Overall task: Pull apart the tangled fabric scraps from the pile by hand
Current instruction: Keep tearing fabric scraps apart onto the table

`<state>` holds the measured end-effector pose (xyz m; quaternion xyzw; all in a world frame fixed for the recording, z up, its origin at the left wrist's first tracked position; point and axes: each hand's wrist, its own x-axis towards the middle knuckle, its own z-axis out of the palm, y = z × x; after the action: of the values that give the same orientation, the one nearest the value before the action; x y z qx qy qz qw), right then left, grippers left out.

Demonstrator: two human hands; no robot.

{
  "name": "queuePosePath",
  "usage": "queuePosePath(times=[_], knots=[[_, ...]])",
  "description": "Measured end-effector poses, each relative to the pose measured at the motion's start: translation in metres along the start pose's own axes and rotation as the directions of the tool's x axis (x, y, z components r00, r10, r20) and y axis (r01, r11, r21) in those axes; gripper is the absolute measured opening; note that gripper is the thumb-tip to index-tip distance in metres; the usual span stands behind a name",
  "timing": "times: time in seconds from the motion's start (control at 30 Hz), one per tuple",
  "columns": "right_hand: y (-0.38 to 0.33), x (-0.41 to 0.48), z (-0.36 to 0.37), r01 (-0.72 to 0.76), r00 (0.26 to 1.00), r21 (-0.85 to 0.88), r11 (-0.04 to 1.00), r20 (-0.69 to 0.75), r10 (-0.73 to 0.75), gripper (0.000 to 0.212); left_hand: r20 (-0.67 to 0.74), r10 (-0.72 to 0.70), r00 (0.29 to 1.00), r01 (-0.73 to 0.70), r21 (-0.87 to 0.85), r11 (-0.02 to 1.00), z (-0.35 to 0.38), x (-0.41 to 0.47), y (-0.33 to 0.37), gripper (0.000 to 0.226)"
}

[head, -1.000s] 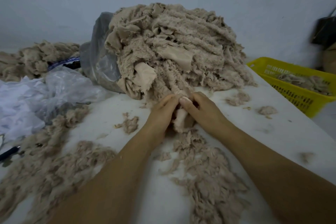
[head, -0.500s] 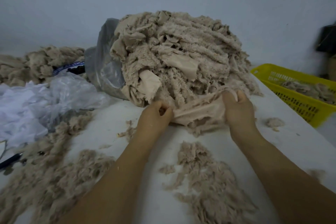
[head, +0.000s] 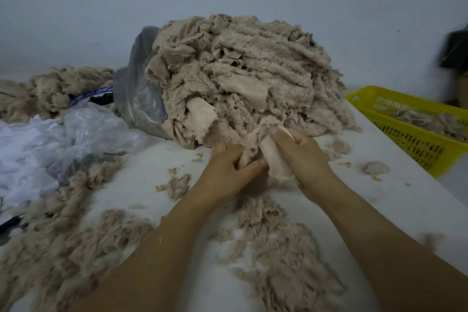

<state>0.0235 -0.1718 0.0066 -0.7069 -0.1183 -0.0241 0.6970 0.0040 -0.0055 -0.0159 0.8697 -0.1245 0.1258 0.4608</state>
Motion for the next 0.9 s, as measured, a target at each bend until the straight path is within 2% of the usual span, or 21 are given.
queuePosePath(times=[0.07, 0.17, 0.2, 0.27, 0.33, 0.43, 0.5, 0.57, 0.6, 0.67, 0.7, 0.73, 0.8, 0.83, 0.9], knots=[[0.002, 0.002, -0.002, 0.022, 1.0, -0.009, 1.0, -0.02, -0.022, 0.03, 0.018, -0.074, 0.997, 0.076, -0.197, 0.977, 0.001, -0.002, -0.001, 0.04], [0.012, 0.006, -0.004, -0.051, 0.997, -0.009, 0.999, -0.064, 0.051, 0.035, -0.011, -0.191, 0.982, 0.169, -0.424, 0.89, 0.004, -0.001, 0.001, 0.04], [0.013, 0.005, -0.003, -0.084, 0.996, 0.008, 0.996, -0.043, 0.084, 0.04, -0.012, -0.238, 0.971, 0.201, -0.496, 0.845, 0.003, 0.0, 0.002, 0.037], [0.016, 0.003, -0.002, -0.103, 0.992, 0.045, 0.994, 0.074, 0.099, 0.063, 0.017, -0.317, 0.948, 0.261, -0.61, 0.748, 0.002, 0.003, 0.004, 0.032], [0.018, -0.001, 0.003, -0.081, 0.983, 0.022, 0.996, 0.169, 0.077, 0.073, 0.027, -0.4, 0.916, 0.305, -0.695, 0.651, 0.001, 0.003, 0.008, 0.03], [0.022, -0.002, 0.011, -0.034, 0.976, -0.09, 0.995, 0.209, 0.052, 0.087, 0.053, -0.488, 0.871, 0.315, -0.823, 0.473, -0.002, 0.003, 0.009, 0.034], [0.023, -0.004, 0.016, 0.037, 0.967, -0.214, 0.976, 0.253, 0.018, 0.09, 0.062, -0.508, 0.859, 0.31, -0.853, 0.42, -0.005, 0.004, 0.009, 0.034], [0.019, -0.008, 0.023, 0.095, 0.956, -0.26, 0.961, 0.294, -0.015, 0.071, 0.037, -0.517, 0.855, 0.299, -0.85, 0.434, -0.006, 0.004, 0.008, 0.033], [0.02, -0.008, 0.025, 0.13, 0.949, -0.288, 0.949, 0.313, -0.036, 0.068, 0.023, -0.509, 0.861, 0.293, -0.84, 0.457, -0.006, 0.004, 0.008, 0.03], [0.025, -0.006, 0.028, 0.24, 0.947, -0.423, 0.874, 0.301, -0.114, 0.083, -0.002, -0.472, 0.881, 0.274, -0.811, 0.516, -0.004, 0.005, 0.006, 0.026], [0.026, -0.005, 0.028, 0.269, 0.948, -0.456, 0.849, 0.283, -0.148, 0.084, -0.011, -0.465, 0.885, 0.275, -0.795, 0.54, -0.003, 0.004, 0.006, 0.025], [0.027, -0.004, 0.027, 0.275, 0.951, -0.446, 0.852, 0.256, -0.173, 0.073, -0.016, -0.469, 0.883, 0.286, -0.774, 0.565, -0.002, 0.002, 0.008, 0.026], [0.028, -0.001, 0.021, 0.226, 0.971, -0.369, 0.902, 0.155, -0.18, 0.034, -0.061, -0.469, 0.881, 0.292, -0.709, 0.642, 0.001, 0.0, 0.007, 0.038], [0.029, 0.0, 0.017, 0.165, 0.986, -0.334, 0.928, 0.081, -0.146, 0.022, -0.076, -0.46, 0.885, 0.296, -0.671, 0.68, 0.002, 0.0, 0.006, 0.047], [0.03, 0.004, 0.008, 0.005, 0.999, -0.177, 0.984, -0.042, -0.013, 0.02, -0.071, -0.459, 0.885, 0.312, -0.641, 0.701, 0.002, 0.0, 0.006, 0.046]])
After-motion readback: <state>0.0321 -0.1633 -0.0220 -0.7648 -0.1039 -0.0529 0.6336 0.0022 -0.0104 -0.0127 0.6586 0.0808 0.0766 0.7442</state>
